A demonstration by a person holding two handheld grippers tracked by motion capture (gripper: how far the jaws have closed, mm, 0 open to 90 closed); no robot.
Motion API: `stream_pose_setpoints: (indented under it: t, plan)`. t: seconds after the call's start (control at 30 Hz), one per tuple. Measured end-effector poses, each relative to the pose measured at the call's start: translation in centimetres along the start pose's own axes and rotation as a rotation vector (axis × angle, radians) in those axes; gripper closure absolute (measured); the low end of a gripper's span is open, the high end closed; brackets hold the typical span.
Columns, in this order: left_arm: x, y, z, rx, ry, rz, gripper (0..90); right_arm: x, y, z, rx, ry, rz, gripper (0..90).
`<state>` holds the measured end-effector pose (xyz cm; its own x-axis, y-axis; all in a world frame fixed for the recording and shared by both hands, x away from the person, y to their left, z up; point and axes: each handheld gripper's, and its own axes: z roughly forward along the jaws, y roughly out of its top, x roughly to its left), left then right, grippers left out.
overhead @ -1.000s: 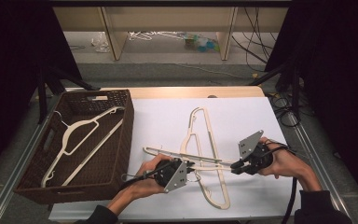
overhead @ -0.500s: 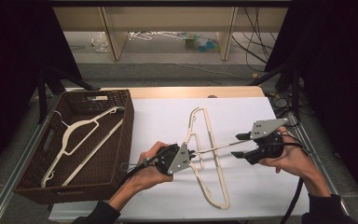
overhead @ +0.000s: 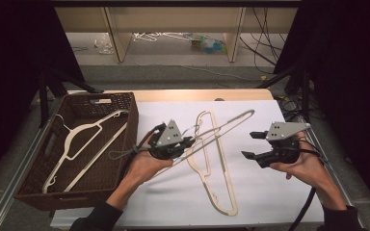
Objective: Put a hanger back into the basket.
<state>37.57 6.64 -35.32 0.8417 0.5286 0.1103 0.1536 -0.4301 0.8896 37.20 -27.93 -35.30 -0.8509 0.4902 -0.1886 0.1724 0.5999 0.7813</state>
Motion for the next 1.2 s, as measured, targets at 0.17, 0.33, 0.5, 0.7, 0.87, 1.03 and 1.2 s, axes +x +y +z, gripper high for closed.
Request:
stream_pose_setpoints:
  t: [0.17,0.33,0.5,0.7,0.87,1.03,1.2]
  plan:
    - [1.2,1.0,-2.0,-0.034,0.0,-0.103,85.7,1.5,-0.8,0.8,-0.004,0.006,0.018,29.1]
    - [2.2,1.8,-4.0,-0.075,-0.01,-0.171,85.7,2.9,-1.7,1.9,0.025,0.028,0.018,27.6]
    - [3.1,2.9,-6.2,-0.098,-0.012,-0.22,85.7,3.4,-1.8,2.3,0.035,0.053,0.008,27.6]
    - [3.5,3.9,-8.7,-0.091,-0.014,-0.233,85.7,4.0,-2.2,2.8,0.037,0.064,0.012,26.8]
    - [4.7,4.5,-11.3,-0.101,0.019,-0.243,85.7,4.4,-2.6,3.2,0.047,0.069,0.007,26.0]
    - [6.2,4.5,-14.4,-0.122,0.057,-0.264,85.7,4.7,-2.8,3.5,0.056,0.083,0.009,25.7]
    - [7.5,3.4,-17.0,-0.097,0.11,-0.268,85.7,4.9,-2.9,3.6,0.061,0.092,0.003,25.2]
